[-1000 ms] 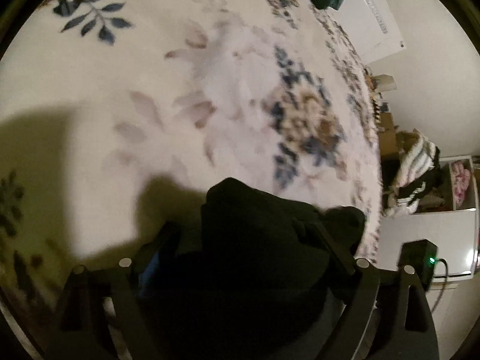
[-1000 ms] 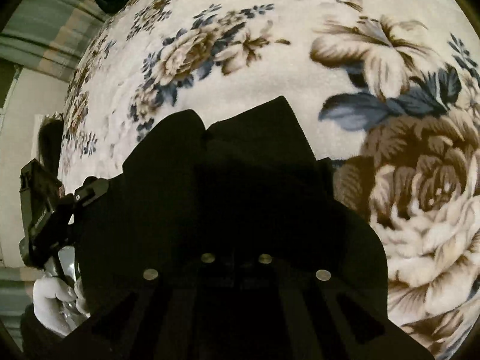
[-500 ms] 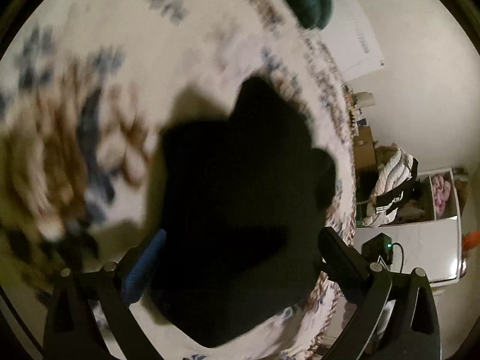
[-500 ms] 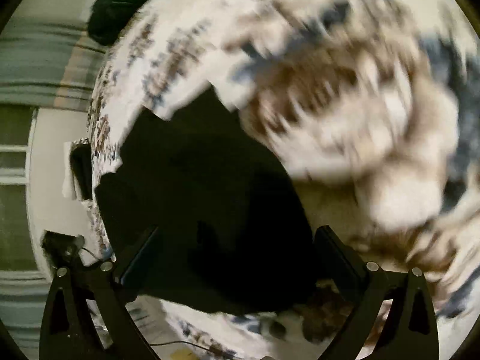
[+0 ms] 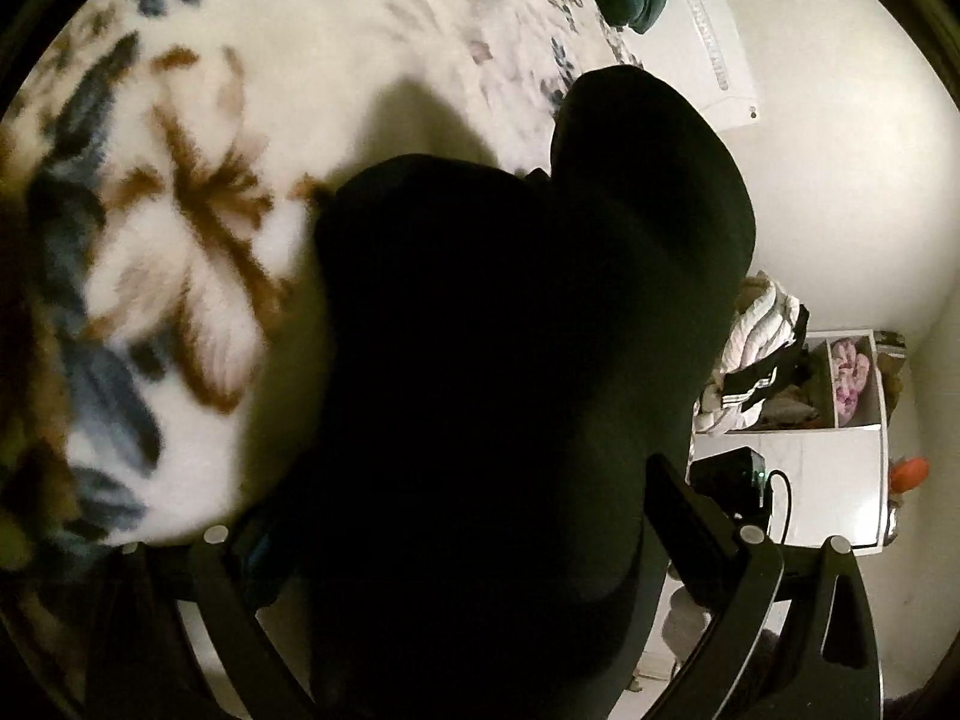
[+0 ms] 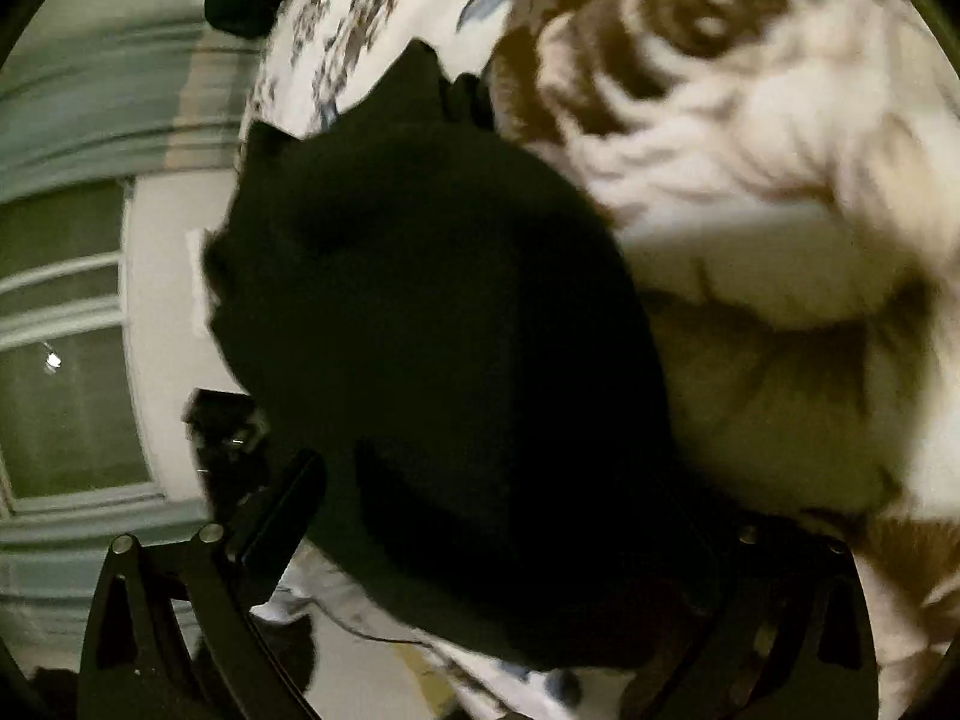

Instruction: Fold small clothes

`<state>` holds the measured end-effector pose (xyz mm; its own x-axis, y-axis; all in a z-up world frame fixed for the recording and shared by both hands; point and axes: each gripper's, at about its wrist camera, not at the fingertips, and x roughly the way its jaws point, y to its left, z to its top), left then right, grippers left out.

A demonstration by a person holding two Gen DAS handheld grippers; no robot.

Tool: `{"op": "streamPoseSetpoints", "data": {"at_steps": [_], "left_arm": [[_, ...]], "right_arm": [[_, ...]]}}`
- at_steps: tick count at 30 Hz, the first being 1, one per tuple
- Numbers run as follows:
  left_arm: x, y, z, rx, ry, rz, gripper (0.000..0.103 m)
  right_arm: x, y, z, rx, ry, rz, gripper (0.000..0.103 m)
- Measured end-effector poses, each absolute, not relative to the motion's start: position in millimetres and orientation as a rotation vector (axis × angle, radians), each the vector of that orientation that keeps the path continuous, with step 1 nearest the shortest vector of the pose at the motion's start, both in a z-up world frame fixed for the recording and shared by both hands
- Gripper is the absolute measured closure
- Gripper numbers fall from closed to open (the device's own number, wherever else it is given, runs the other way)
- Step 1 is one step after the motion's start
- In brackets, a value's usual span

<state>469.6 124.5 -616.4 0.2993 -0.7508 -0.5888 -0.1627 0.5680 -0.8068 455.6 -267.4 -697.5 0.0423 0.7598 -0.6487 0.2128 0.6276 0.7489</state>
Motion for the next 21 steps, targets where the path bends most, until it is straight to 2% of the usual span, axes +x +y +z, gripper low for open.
{"op": "streamPoseSetpoints", "data": {"at_steps": [7,9,10,11,12,13,17,21], "left_arm": [[481,111,-611,-0.904,1.22,-0.505,0.0],[481,109,-606,-0.887,1.204,-0.515,0.007],[480,109,-603,-0.884,1.187,-0.518,0.015],[478,110,-599,-0.885,1.172,-0.524,0.024],[477,112,-596,-0.887,1.161,-0.524,0.027],[476,113,-593,-0.889,1.154,-0.527,0.032],[474,106,-575,-0.822,1.14,-0.534,0.042],[477,103,-548,-0.802,1.101,-0.538,0.044]], "right_arm": [[456,-257,-696,0.943,1.456,0.577,0.0],[457,-254,-699,0.951,1.454,0.554,0.0],[457,-253,-699,0.961,1.438,0.538,0.0],[456,-252,-698,0.963,1.43,0.519,0.009],[456,-252,-697,0.954,1.428,0.499,0.035],[455,-251,-696,0.924,1.435,0.468,0.051],[444,-253,-683,0.917,1.384,0.437,0.076],[437,-257,-661,0.888,1.338,0.426,0.079]]}}
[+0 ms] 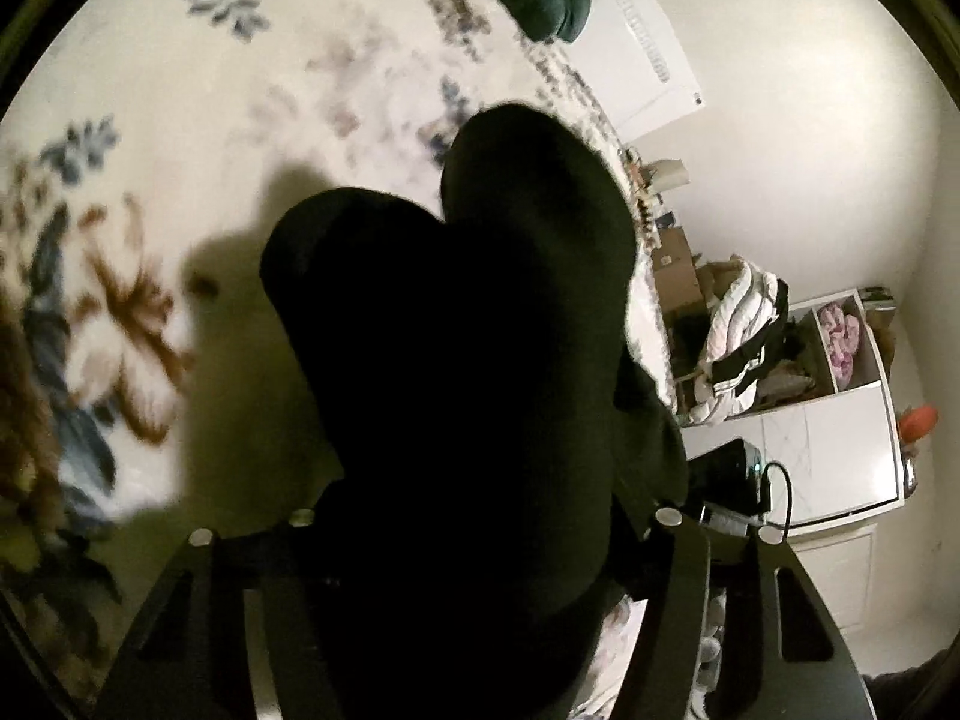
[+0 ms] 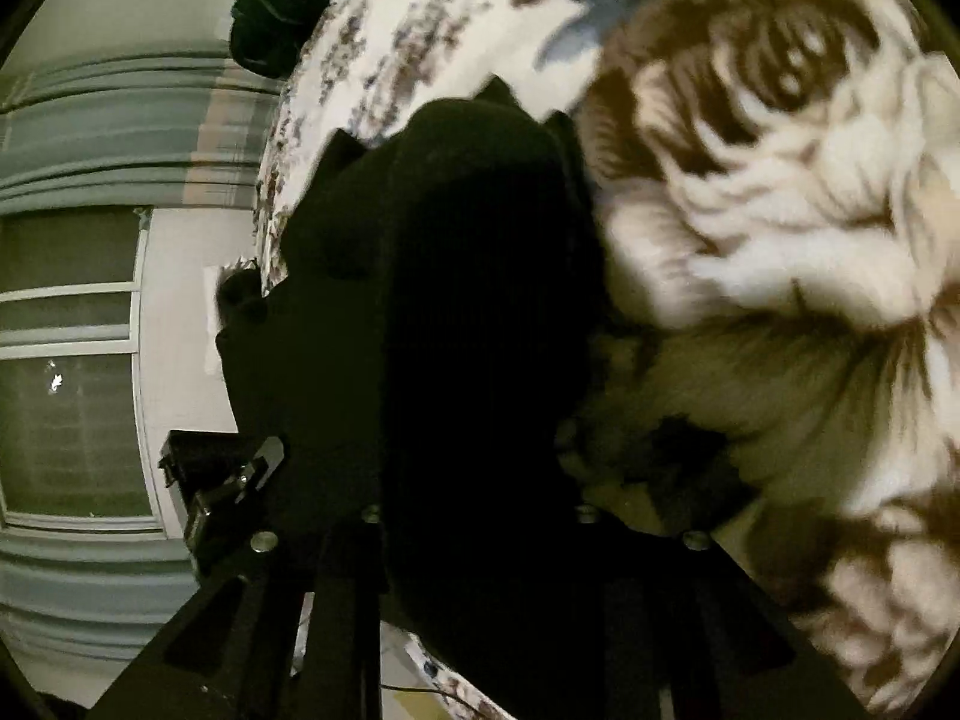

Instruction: Fold small clothes

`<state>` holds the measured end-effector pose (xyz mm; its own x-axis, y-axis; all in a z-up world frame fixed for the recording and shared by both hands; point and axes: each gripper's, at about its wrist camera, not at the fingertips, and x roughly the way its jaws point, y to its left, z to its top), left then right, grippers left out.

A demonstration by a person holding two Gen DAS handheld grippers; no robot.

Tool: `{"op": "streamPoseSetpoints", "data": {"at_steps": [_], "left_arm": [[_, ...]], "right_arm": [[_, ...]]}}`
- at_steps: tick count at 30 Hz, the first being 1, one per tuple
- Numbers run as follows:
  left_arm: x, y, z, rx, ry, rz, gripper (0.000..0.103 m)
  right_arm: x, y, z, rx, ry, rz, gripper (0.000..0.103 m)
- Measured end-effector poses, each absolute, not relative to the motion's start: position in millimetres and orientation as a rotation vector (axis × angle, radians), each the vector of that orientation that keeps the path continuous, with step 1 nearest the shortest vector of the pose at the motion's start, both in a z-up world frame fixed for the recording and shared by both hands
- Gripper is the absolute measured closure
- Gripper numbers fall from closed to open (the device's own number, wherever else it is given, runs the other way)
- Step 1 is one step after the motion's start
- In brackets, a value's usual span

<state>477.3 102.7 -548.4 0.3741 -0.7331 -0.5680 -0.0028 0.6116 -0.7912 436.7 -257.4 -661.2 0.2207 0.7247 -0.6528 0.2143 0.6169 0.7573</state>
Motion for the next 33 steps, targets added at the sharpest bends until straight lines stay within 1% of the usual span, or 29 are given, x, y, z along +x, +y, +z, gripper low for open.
{"op": "streamPoseSetpoints", "data": {"at_steps": [5,10,16,20,25,29,31,32,33], "left_arm": [[490,101,-532,-0.743,1.079,-0.569,0.044],[518,94,-518,-0.697,1.074,-0.614,0.044],[556,83,-492,-0.685,1.049,-0.667,0.044],[599,65,-479,-0.687,1.026,-0.694,0.044],[671,26,-475,-0.667,1.014,-0.74,0.044],[724,-10,-486,-0.639,1.018,-0.763,0.044],[748,-25,-512,-0.622,1.069,-0.739,0.043],[758,-32,-534,-0.607,1.118,-0.701,0.042],[763,-37,-555,-0.584,1.172,-0.666,0.042]], "right_arm": [[435,-256,-626,0.886,1.274,0.449,0.079],[443,-267,-598,0.894,1.216,0.448,0.08],[470,-285,-566,0.905,1.135,0.421,0.08],[501,-299,-544,0.907,1.081,0.399,0.08],[559,-331,-526,0.907,1.012,0.36,0.08],[610,-373,-534,0.92,0.973,0.316,0.08],[634,-398,-550,0.932,0.981,0.265,0.08],[645,-410,-563,0.919,0.998,0.216,0.078],[654,-419,-575,0.896,1.034,0.171,0.07]]}}
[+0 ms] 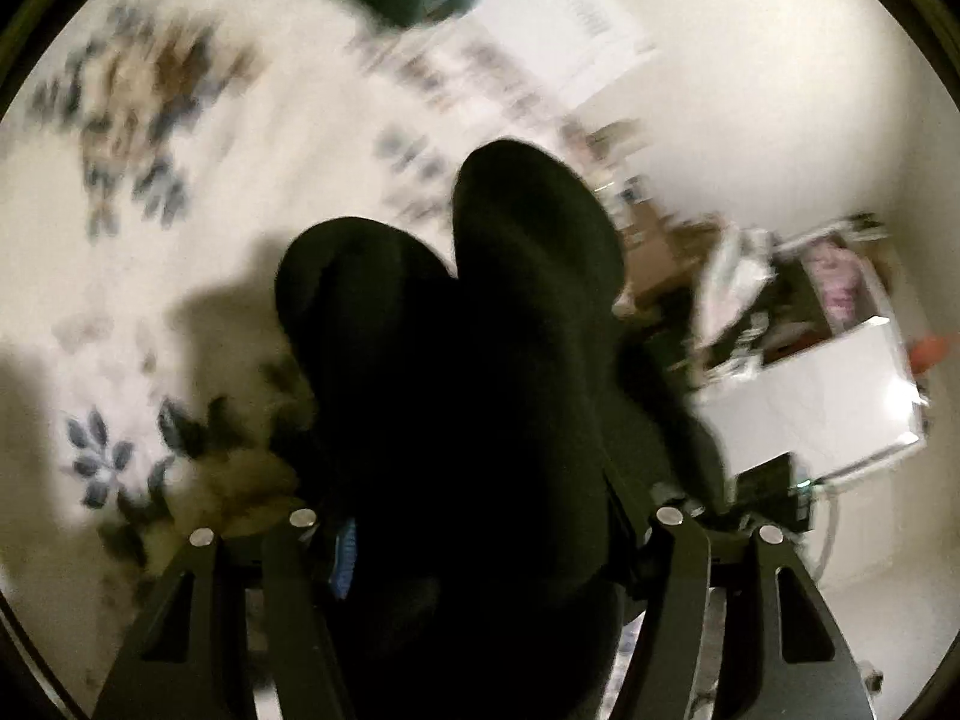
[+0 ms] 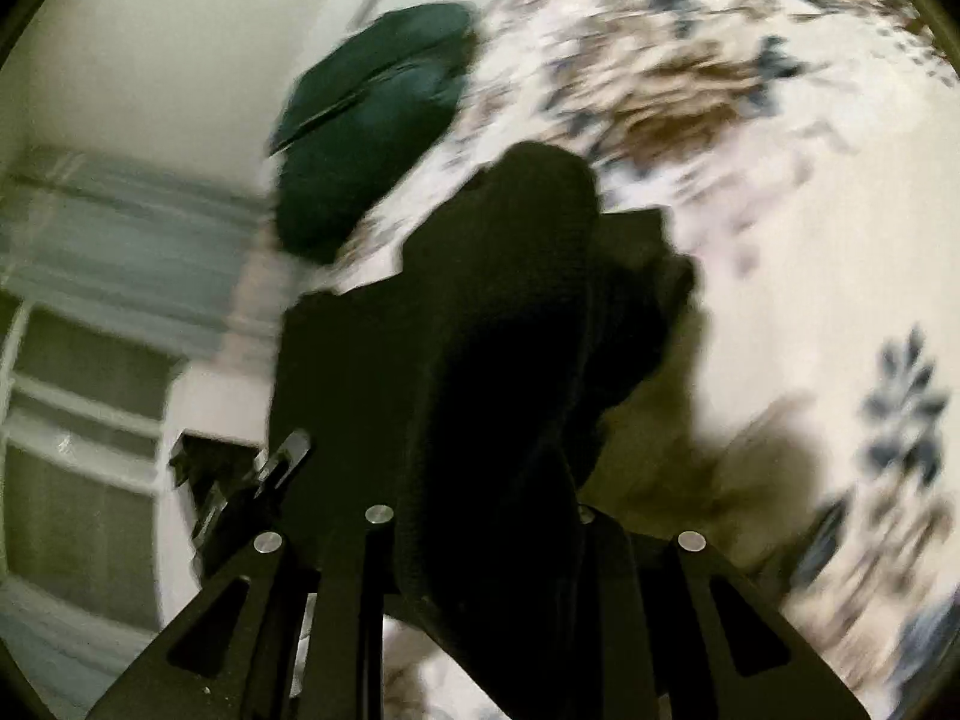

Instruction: Fold small clothes

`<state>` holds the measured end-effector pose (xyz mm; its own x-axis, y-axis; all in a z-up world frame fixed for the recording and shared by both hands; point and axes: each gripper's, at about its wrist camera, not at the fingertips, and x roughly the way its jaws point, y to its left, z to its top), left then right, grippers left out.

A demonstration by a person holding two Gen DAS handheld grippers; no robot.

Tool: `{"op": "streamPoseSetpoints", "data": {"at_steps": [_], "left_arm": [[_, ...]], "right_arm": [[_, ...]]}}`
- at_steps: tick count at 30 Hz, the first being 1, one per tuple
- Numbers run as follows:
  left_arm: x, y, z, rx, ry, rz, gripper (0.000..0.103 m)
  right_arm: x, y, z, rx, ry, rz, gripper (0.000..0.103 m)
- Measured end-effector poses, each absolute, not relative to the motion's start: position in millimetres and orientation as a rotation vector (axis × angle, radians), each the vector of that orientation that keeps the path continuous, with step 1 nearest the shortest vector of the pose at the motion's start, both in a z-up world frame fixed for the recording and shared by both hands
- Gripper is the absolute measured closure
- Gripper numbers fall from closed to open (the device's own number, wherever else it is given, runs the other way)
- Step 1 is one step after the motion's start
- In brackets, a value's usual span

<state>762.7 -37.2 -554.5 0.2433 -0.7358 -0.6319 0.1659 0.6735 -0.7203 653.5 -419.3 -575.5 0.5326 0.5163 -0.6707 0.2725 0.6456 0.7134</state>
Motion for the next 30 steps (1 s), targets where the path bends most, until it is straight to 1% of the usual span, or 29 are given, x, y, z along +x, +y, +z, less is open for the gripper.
{"op": "streamPoseSetpoints", "data": {"at_steps": [1,2,3,4,5,9,11,12,13,14,15,16,17,19,24,29,30], "left_arm": [[764,-40,-571,-0.558,1.211,-0.637,0.04],[762,-40,-582,-0.55,1.224,-0.626,0.034],[759,-36,-589,-0.571,1.209,-0.63,0.03],[755,-30,-592,-0.601,1.198,-0.637,0.028],[751,-27,-592,-0.608,1.2,-0.636,0.028],[737,-29,-570,-0.491,1.196,-0.574,0.028],[729,-36,-550,-0.394,1.181,-0.521,0.028],[723,-41,-536,-0.327,1.159,-0.486,0.028],[714,-47,-520,-0.249,1.123,-0.446,0.03],[704,-52,-504,-0.192,1.087,-0.416,0.03],[695,-56,-492,-0.152,1.058,-0.4,0.03],[685,-59,-478,-0.115,1.021,-0.379,0.025],[672,-63,-464,-0.085,1.0,-0.353,0.013],[656,-68,-444,-0.036,0.985,-0.304,0.007],[608,-78,-387,0.032,0.95,-0.228,0.007],[556,-77,-320,0.038,0.897,-0.227,0.007],[542,-76,-306,0.043,0.894,-0.231,0.007]], "right_arm": [[661,-430,-592,0.852,1.104,0.089,0.064],[666,-438,-604,0.814,1.155,0.028,0.061],[668,-445,-615,0.774,1.198,-0.021,0.061],[668,-452,-623,0.754,1.218,-0.042,0.058],[668,-456,-626,0.762,1.215,-0.037,0.048],[667,-452,-623,0.713,1.229,-0.04,0.046],[666,-441,-612,0.616,1.231,-0.098,0.038],[661,-435,-604,0.559,1.222,-0.129,0.028],[657,-428,-592,0.492,1.206,-0.17,0.021],[651,-421,-581,0.445,1.191,-0.203,0.006],[646,-418,-572,0.423,1.178,-0.222,0.0],[636,-408,-556,0.362,1.149,-0.269,0.0],[629,-405,-545,0.328,1.135,-0.295,0.0],[612,-393,-520,0.274,1.102,-0.335,0.0],[555,-363,-444,0.168,1.021,-0.374,0.0],[496,-338,-362,0.148,0.972,-0.355,0.0],[488,-334,-353,0.145,0.968,-0.355,0.0]]}}
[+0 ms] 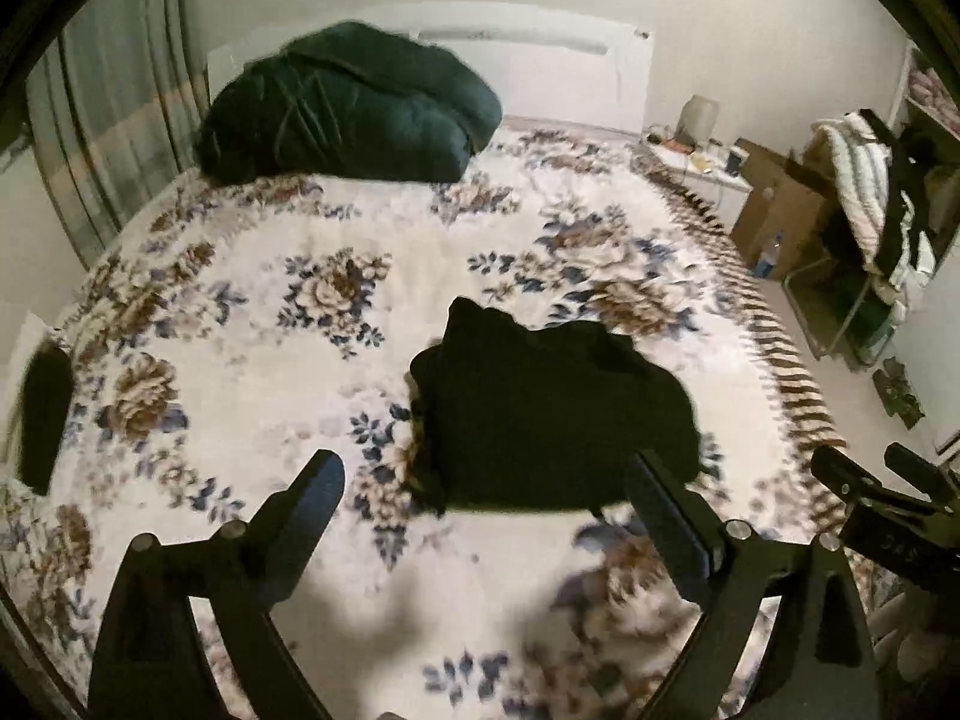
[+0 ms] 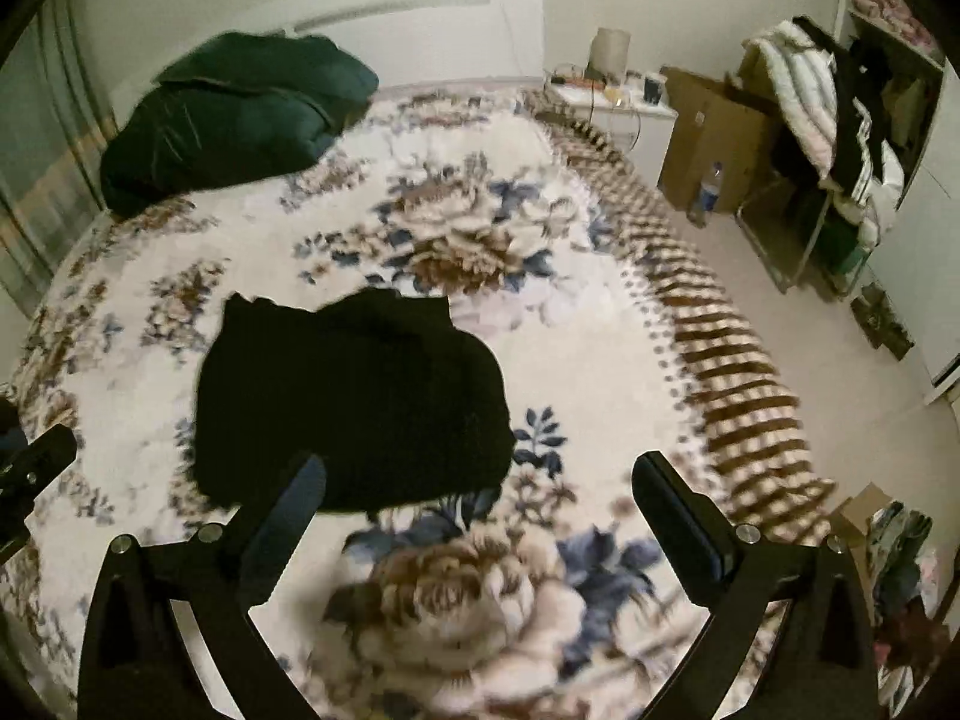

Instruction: Fold small clothes

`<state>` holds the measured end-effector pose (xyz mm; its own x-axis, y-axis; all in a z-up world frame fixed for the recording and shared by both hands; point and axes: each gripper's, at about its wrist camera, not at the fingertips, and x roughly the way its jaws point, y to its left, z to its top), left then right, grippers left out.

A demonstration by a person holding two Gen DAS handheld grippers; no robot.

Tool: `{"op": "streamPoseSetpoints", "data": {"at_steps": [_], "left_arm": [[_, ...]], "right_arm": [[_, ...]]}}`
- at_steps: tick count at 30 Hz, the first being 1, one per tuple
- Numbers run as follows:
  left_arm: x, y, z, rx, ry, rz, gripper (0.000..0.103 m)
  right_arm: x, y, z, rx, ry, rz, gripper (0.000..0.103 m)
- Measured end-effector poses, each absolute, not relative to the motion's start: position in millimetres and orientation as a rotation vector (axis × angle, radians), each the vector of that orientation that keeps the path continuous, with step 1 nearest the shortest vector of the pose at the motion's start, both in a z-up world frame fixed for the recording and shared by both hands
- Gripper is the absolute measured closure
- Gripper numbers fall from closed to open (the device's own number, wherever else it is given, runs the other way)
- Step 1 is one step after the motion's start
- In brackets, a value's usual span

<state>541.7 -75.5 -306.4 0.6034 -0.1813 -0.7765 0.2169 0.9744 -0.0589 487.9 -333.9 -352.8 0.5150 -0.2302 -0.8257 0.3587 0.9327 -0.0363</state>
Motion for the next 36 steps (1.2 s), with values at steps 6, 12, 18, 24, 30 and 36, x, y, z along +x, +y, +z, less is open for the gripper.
{"op": "streamPoseSetpoints", "data": {"at_steps": [6,12,18,24,30,36], "left_arm": [[472,-55,-241,0.027,0.884,-0.253,0.007],[399,-32,-188,0.017,0.872,-0.278,0.007],[342,-13,-148,0.035,0.83,-0.295,0.007],[292,-6,-108,0.071,0.782,-0.281,0.007],[263,-11,-83,0.052,0.749,-0.259,0.007],[247,-22,-71,0.03,0.732,-0.252,0.005]], "right_arm": [[400,-304,-258,0.137,0.904,-0.377,0.0],[297,-253,-159,0.103,0.817,-0.393,0.0],[215,-212,-95,0.097,0.766,-0.41,0.0],[144,-180,-38,0.084,0.723,-0.4,0.0],[105,-176,-1,0.075,0.686,-0.371,0.0],[89,-192,20,0.072,0.668,-0.358,0.0]]}}
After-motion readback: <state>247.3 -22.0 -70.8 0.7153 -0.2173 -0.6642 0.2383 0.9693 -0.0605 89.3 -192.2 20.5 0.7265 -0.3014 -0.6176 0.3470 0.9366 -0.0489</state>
